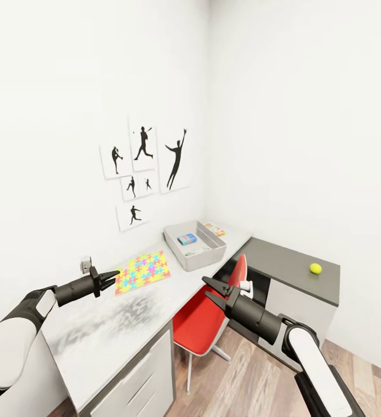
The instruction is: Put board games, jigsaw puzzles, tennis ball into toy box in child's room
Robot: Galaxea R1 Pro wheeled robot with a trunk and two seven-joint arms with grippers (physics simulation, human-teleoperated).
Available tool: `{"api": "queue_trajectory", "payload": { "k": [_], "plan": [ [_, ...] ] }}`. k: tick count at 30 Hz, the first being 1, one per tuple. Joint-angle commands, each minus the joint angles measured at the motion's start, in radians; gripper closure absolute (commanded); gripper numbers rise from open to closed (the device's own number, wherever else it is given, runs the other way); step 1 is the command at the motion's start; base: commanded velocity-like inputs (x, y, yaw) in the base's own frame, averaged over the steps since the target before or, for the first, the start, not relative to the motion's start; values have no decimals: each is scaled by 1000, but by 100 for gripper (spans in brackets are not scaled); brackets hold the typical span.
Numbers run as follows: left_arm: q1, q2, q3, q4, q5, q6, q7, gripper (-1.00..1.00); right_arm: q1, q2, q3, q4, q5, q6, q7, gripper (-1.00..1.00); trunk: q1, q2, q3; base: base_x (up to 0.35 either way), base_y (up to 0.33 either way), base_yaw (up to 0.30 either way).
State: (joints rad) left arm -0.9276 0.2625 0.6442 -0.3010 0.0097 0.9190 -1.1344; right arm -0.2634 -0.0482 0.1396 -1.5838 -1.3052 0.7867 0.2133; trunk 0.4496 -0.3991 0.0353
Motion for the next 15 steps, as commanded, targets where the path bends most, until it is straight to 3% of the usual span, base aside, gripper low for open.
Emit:
{"api": "queue_trajectory", "payload": {
  "k": [1,15],
  "plan": [
    [0,0,3,0,1,7,-1,100,0,-1,0,1,3,2,5,-100,0,-1,-2,30,-15,0],
    [1,-5,3,-63,2,8,-2,100,0,-1,0,1,3,2,5,-100,0,-1,-25,3,-10,0]
  ]
}}
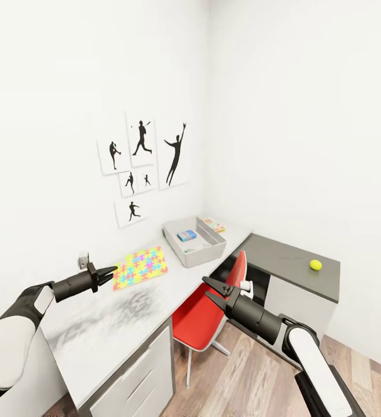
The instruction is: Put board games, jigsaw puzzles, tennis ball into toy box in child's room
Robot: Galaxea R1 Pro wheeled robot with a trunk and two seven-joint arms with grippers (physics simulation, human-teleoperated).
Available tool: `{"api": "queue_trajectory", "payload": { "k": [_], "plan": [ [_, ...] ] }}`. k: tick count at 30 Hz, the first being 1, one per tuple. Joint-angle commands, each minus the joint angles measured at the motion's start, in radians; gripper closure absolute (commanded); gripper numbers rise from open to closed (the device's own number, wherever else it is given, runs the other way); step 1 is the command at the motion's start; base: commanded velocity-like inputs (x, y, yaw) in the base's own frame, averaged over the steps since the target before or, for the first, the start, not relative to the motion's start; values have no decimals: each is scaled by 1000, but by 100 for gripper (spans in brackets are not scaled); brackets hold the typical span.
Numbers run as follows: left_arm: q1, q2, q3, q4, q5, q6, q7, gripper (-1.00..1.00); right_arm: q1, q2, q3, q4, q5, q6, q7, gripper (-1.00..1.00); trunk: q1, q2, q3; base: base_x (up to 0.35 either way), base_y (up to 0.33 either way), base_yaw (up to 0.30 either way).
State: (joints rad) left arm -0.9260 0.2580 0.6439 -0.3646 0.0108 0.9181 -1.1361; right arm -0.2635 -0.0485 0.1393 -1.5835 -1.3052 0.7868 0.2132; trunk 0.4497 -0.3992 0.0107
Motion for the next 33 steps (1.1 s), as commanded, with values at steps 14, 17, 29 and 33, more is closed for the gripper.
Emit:
{"api": "queue_trajectory", "payload": {
  "k": [14,17,29,33],
  "plan": [
    [0,-1,3,0,1,8,-1,100,0,0,2,0,3,2,5,-100,0,-1,-22,0,-24,0],
    [0,-1,3,0,1,8,-1,100,0,0,2,0,3,2,5,-100,0,-1,-23,0,0,0],
    [0,-2,3,0,1,8,1,100,0,2,2,0,3,2,5,-100,0,-1,-23,0,-118,0],
    [1,-2,3,0,1,8,0,100,0,2,2,0,3,2,5,-100,0,-1,-23,0,-31,0]
  ]
}}
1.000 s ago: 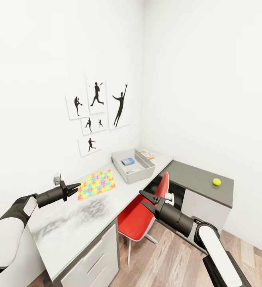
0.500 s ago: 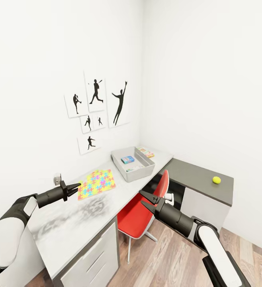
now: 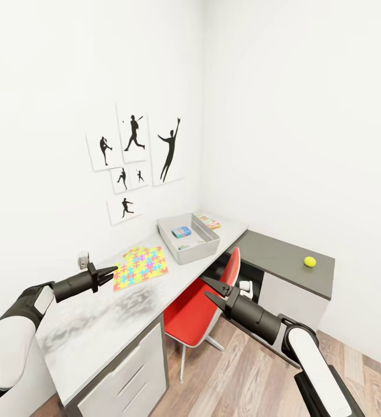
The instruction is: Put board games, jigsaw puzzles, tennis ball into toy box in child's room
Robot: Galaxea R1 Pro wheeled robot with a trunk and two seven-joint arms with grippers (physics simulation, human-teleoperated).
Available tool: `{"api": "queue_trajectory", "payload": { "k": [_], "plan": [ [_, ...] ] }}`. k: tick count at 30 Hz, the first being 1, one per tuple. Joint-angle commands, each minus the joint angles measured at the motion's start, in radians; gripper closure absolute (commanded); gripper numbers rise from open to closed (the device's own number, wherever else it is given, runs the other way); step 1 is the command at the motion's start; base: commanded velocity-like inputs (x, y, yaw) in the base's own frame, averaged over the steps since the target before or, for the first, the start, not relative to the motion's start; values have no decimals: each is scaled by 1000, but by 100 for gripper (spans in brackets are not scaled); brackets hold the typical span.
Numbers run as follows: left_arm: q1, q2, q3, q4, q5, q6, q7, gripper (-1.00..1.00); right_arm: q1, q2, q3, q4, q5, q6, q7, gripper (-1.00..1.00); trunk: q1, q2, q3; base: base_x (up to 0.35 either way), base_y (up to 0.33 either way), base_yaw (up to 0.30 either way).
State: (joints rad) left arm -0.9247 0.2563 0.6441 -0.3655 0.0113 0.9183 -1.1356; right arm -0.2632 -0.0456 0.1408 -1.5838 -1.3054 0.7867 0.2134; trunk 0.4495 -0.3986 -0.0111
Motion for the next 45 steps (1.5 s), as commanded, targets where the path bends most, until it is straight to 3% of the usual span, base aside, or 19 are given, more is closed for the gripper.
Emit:
{"api": "queue_trajectory", "payload": {
  "k": [1,37,45],
  "plan": [
    [-1,0,3,0,1,8,-1,100,-1,-1,0,0,3,2,4,-100,0,-1,-1,0,-11,0],
    [0,1,3,-1,1,10,-1,100,-1,-2,-1,2,3,1,4,-100,0,-1,-6,0,-1,-30],
    [0,1,3,-2,1,8,-1,100,-1,-2,-1,2,3,1,4,-100,0,-1,-16,0,-16,0]
  ]
}}
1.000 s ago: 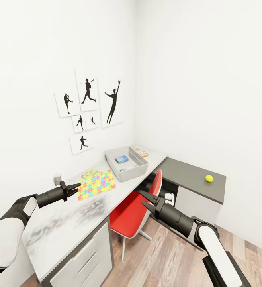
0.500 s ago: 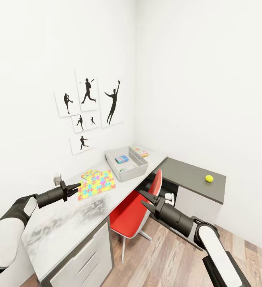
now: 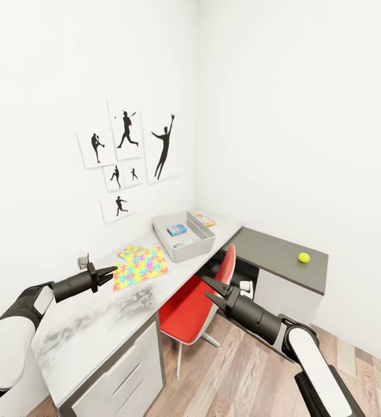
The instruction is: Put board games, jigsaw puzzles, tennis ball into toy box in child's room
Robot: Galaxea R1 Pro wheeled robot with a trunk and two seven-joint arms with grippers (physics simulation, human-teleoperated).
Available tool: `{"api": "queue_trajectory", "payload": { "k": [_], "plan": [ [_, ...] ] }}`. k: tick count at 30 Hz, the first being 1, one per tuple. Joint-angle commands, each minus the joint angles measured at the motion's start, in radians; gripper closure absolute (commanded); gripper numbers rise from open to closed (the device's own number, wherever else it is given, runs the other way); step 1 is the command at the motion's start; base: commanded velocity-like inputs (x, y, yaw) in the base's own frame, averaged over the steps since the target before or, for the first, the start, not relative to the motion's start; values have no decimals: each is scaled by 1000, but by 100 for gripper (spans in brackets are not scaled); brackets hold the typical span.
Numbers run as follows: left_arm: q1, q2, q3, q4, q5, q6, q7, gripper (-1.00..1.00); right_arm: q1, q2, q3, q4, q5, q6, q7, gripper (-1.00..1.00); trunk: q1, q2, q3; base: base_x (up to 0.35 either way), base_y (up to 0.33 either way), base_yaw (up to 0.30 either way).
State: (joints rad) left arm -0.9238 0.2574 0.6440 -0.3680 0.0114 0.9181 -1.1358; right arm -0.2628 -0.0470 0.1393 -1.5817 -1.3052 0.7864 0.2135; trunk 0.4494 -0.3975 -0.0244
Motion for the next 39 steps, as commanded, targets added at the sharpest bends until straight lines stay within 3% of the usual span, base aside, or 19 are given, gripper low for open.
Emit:
{"api": "queue_trajectory", "payload": {
  "k": [1,16,39],
  "plan": [
    [-1,0,3,0,1,8,-1,100,-1,-1,0,0,3,2,4,-100,1,-2,-4,0,-109,0],
    [-1,0,3,0,1,8,-1,100,-1,1,4,0,3,1,4,-100,1,-2,-28,0,-89,0],
    [-1,-1,3,0,1,7,1,100,-1,4,2,0,3,1,4,-100,1,-2,-29,100,-26,6]
  ]
}}
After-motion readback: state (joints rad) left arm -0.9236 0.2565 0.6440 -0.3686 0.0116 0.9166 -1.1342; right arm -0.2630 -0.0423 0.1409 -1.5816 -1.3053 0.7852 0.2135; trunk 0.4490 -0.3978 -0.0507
